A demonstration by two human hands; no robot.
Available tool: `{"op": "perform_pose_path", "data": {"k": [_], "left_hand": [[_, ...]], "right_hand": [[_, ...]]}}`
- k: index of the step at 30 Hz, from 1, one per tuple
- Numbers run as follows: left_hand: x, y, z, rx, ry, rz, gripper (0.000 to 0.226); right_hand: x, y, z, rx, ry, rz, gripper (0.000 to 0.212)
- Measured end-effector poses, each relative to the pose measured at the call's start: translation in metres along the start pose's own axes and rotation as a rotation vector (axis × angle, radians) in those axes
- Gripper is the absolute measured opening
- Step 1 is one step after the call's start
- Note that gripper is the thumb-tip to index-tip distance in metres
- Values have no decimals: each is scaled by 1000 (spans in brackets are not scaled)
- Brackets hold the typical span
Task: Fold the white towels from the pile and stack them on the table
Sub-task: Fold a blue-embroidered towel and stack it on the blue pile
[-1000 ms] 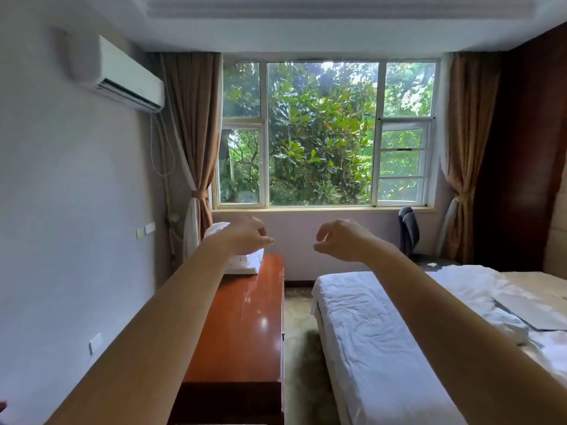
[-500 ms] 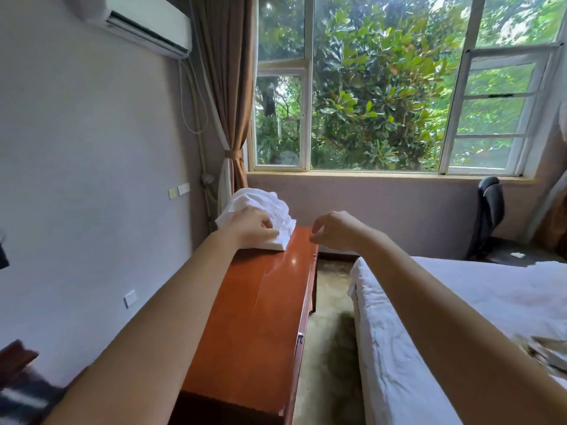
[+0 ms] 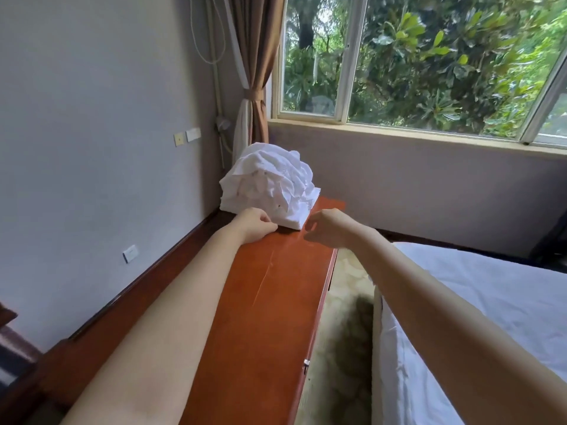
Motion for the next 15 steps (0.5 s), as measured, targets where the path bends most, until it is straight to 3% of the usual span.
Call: {"op": "perform_pose_path", "data": {"k": [9, 15], "left_hand": [[156, 1, 36, -50, 93, -178, 20], [234, 11, 27, -53, 153, -245, 24]], "right_hand": [[170, 94, 12, -53, -96, -155, 35], [276, 131, 8, 41, -108, -232, 33]]}}
Point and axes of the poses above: each hand's wrist, its own x-axis towards the middle knuckle, its own z-axis out of the palm, y = z × x, the point moved 2 cm from there along x, towards the middle knuckle, and after that the axes turned 6 degrees about -y, right-handed, at the moved point
